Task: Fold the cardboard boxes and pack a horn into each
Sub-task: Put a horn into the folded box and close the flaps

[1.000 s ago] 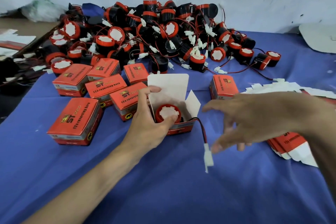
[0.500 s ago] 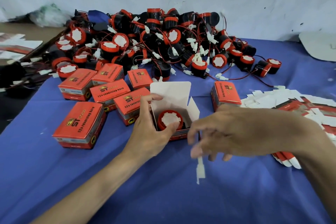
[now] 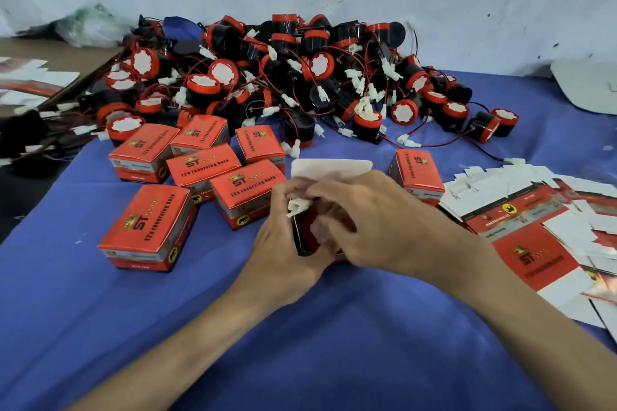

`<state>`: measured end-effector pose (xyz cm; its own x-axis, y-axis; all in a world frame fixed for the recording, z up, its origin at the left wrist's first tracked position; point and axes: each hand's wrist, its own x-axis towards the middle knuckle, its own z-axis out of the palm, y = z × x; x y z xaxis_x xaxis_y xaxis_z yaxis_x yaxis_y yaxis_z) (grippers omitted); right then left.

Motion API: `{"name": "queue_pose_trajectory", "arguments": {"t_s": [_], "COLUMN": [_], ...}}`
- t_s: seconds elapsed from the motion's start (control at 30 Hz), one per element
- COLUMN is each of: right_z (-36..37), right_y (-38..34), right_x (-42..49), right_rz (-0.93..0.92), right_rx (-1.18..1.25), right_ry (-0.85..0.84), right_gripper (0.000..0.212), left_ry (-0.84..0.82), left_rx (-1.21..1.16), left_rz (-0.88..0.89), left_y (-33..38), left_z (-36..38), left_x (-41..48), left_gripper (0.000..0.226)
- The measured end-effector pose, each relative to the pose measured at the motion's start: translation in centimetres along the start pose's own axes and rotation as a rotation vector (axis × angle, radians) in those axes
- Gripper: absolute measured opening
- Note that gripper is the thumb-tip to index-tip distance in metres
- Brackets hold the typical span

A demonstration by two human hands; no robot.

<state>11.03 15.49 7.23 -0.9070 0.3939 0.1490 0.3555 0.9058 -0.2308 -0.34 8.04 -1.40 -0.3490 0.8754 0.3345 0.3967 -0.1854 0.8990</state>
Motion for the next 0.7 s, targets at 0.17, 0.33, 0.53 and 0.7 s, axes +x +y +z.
{"name": "queue_pose_trajectory", "arguments": {"t_s": [0.17,0.33,0.53,0.7], "right_z": [0.9,2.9,2.6,2.6], "right_y": [0.6,-0.3,0.2,-0.2], "right_x": [0.0,-0.2,-0.2,-0.1], "right_rz": [0.065,-0.062,-0.086,-0.057], "right_rx": [-0.045,-0.181,-0.137,-0.144], "right_ry": [0.016,-0.009,-0.04,-0.07], "right_gripper": [0.038,0.029,0.034,0.032], "left_ry": [-0.008,-0.028,-0.053,-0.067], "left_rx": [-0.007,-0.034,-0.064,-0.058], "left_rz": [0.033,0.042,0.054,0.073], "left_y": [-0.3,-0.7,-1.0,-1.1], "left_z": [0.0,-0.2,0.0,0.0], "left_x": [0.1,0.2,0.3,0.3], "left_gripper": [0.062,0.067,0.068,0.069]}}
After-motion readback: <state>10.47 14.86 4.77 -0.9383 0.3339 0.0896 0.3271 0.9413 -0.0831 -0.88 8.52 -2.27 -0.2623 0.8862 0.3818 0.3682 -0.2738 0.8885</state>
